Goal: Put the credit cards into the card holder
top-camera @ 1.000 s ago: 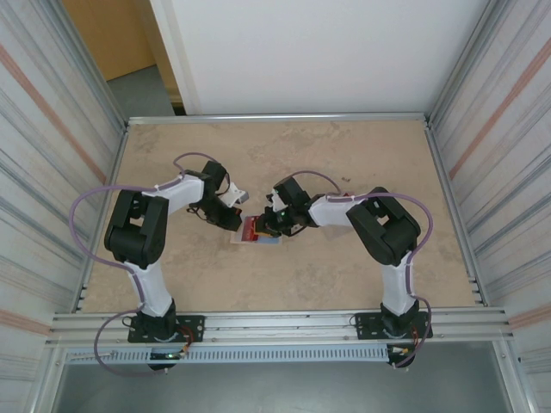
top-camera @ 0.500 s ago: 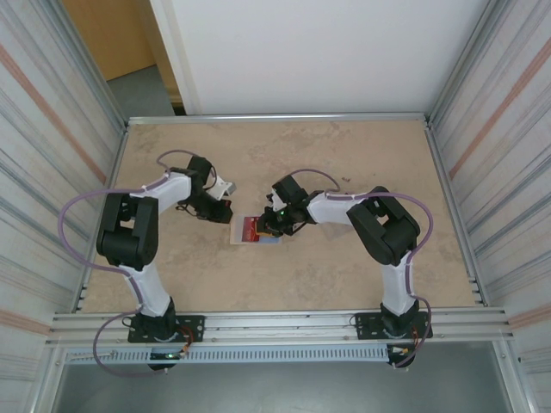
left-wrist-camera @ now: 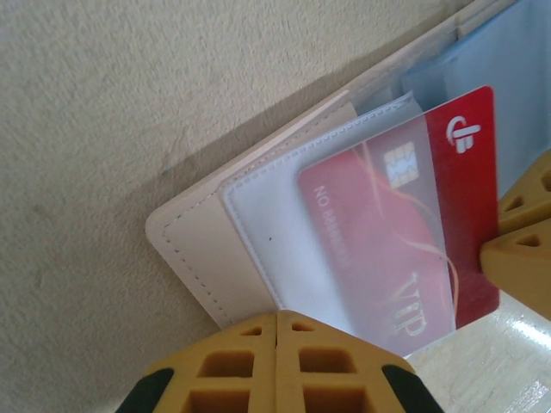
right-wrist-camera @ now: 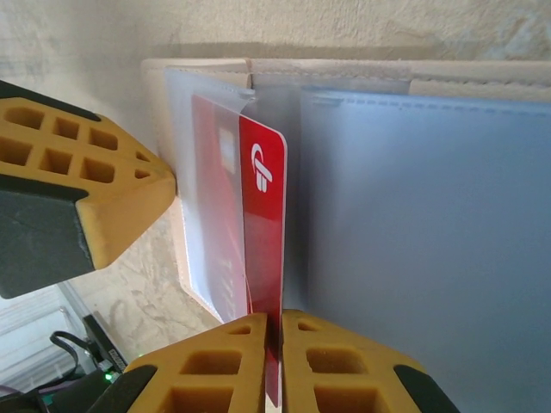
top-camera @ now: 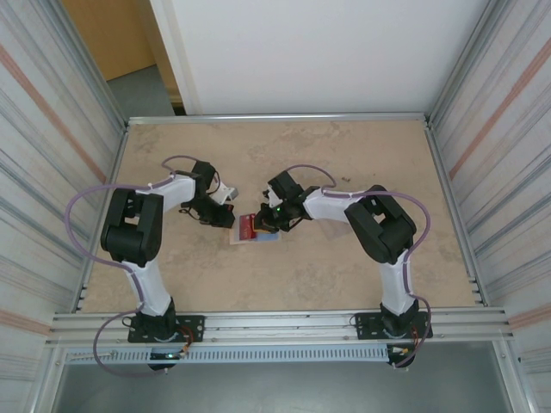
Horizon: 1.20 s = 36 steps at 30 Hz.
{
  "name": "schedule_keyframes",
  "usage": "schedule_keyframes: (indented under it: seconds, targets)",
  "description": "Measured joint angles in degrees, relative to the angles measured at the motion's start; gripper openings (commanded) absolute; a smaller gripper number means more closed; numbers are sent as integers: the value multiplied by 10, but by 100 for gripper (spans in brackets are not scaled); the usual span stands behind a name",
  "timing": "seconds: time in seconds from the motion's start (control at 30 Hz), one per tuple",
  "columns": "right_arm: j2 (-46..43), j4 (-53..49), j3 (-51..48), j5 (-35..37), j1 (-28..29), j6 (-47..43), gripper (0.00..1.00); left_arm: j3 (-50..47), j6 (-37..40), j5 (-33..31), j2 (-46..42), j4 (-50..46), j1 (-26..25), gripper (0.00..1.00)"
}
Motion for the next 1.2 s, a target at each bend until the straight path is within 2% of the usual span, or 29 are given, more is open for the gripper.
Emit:
schedule_keyframes:
  seconds: [0.73, 1.2]
  targets:
    - [32, -37, 57, -4, 11, -17, 9, 0, -4, 4, 0, 7, 0, 0]
    - [38, -45, 63, -4, 11, -21, 9, -1, -4, -28, -14, 9, 13, 0]
